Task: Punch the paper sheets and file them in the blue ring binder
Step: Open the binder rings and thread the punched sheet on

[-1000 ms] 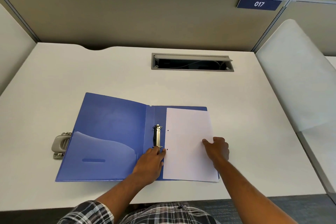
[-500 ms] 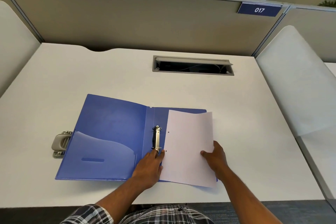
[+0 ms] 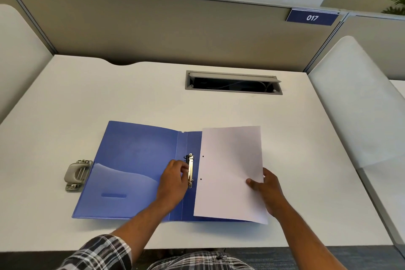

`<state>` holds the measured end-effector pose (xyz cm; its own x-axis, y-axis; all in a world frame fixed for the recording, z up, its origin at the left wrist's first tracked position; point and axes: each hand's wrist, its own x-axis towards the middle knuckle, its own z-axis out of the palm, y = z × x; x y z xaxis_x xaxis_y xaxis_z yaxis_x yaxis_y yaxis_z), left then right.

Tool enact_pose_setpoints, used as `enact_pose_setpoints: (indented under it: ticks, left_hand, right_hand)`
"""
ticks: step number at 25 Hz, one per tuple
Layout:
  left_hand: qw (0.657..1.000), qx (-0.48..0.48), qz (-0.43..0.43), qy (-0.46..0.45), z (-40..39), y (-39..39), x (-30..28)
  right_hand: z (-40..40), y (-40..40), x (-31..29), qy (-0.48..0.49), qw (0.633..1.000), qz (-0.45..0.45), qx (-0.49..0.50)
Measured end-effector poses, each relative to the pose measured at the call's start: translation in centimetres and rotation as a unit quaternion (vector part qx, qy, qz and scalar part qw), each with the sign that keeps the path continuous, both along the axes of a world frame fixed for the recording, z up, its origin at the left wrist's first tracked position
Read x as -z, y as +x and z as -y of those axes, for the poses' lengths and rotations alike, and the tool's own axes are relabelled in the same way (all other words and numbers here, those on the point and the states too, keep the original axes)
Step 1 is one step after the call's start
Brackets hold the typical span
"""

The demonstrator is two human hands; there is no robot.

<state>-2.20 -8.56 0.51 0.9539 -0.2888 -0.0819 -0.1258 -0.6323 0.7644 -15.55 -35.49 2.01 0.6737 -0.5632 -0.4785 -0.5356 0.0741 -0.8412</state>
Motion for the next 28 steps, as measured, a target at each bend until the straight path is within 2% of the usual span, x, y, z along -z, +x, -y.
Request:
enact_pose_setpoints:
  ticks: [4,13,25,28]
  left_hand:
    - [0.999,-0.033,-0.040,-0.009,0.2,2.5,-0.4]
    - [0.994,-0.026,-0.099,0.033,2.1,6.4,-0.1]
    - [0.987,-0.018,-0.150,0.053,3.5,7.8,0.9]
    - [0.989,-0.032,-0.140,0.015,3.6,7.3,1.1]
  right_hand:
    - [-0.9,1.0,-0.8,-0.035,0.999,0.009,-0.024]
    - [-2.7,3.1,-2.0,-0.106,0.992,-0.006,-0.069]
    - [-2.7,3.1,-2.0,-0.107,0.991,-0.039,-0.064]
    - [-2.7,3.0,-1.8,-0.108,0.991,-0.046,-0.062]
